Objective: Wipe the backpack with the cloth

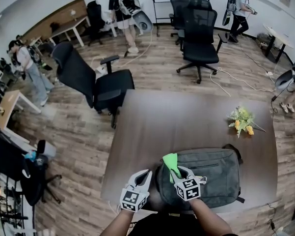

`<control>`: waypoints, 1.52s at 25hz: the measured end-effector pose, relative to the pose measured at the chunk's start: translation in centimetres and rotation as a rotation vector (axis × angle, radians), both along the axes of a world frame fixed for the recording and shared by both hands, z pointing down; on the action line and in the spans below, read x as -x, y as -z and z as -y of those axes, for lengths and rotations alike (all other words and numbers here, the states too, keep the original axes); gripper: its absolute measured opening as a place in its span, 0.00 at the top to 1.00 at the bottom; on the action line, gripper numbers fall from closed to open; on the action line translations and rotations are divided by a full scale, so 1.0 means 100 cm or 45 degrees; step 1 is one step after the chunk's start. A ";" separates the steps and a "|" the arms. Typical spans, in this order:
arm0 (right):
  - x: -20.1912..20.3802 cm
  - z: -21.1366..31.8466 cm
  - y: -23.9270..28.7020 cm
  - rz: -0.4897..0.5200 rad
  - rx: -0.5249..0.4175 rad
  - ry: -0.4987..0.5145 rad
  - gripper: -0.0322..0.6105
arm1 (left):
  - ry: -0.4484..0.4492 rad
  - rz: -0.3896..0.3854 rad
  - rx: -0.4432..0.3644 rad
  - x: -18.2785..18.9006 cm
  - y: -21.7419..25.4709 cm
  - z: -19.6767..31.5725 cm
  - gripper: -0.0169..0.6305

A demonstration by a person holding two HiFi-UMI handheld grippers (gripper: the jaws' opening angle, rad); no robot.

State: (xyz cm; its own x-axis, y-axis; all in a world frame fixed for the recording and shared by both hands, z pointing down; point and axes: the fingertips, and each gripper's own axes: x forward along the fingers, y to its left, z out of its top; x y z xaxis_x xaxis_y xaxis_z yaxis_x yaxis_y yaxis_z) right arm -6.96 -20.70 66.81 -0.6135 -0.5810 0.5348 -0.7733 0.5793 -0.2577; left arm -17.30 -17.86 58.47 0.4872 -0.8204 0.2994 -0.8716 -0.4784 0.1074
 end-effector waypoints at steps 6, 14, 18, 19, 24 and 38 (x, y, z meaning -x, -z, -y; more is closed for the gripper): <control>-0.001 0.002 -0.006 -0.077 0.028 -0.022 0.79 | 0.007 -0.025 0.041 -0.002 -0.007 -0.006 0.95; -0.013 0.005 -0.001 -0.099 0.009 -0.053 0.79 | 0.002 -0.019 0.037 -0.006 -0.004 -0.004 0.94; -0.023 0.009 -0.001 -0.102 0.017 -0.074 0.79 | -0.011 -0.020 0.033 -0.010 -0.002 -0.004 0.94; -0.025 0.009 -0.001 -0.104 0.019 -0.080 0.79 | -0.014 -0.021 0.034 -0.012 -0.002 -0.005 0.95; -0.041 0.013 -0.002 -0.139 0.014 -0.113 0.79 | -0.021 -0.035 0.038 -0.019 -0.002 -0.005 0.94; -0.118 0.033 -0.002 -0.245 0.008 -0.269 0.79 | -0.022 -0.060 0.060 -0.037 -0.007 0.000 0.94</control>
State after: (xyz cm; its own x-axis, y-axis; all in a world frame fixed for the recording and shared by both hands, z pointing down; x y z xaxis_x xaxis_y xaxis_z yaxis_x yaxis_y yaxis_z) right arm 4.82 -23.98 66.98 -0.3662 -0.6814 0.6337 -0.9118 0.3988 -0.0981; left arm -13.58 -17.83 59.20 0.5159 -0.7970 0.3141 -0.8565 -0.4870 0.1710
